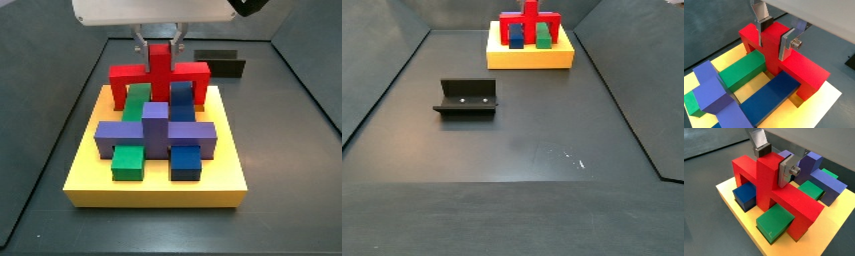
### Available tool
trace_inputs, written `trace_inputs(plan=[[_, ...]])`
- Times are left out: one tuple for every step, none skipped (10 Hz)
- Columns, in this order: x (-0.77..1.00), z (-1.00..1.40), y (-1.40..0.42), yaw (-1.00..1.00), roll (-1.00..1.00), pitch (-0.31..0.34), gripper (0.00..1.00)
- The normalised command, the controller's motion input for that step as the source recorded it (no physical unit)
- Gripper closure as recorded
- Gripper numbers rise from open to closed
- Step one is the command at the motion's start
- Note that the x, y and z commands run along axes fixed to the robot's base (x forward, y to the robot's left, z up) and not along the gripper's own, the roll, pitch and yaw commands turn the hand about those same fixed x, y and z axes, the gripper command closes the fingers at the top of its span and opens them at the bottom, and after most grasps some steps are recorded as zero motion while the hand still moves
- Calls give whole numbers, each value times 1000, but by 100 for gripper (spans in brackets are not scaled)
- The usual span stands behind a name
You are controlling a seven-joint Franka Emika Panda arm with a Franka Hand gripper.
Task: Pick up the red object. Move up. Move to above the board. Insert the red object.
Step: Insert the red object.
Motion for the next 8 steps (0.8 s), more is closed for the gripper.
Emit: trace_inputs(plan=[[26, 0, 0, 0, -126, 0, 100], [63, -17, 0, 0, -124, -21, 100], [0, 0, -9, 0, -14, -1, 100], [-66, 0, 29, -111, -1, 0, 100], [0, 0, 106, -46, -273, -44, 100], [0, 71, 0, -149, -423, -151, 100], [0, 143, 0, -143, -500, -126, 100], [14, 200, 34, -140, -500, -113, 100]])
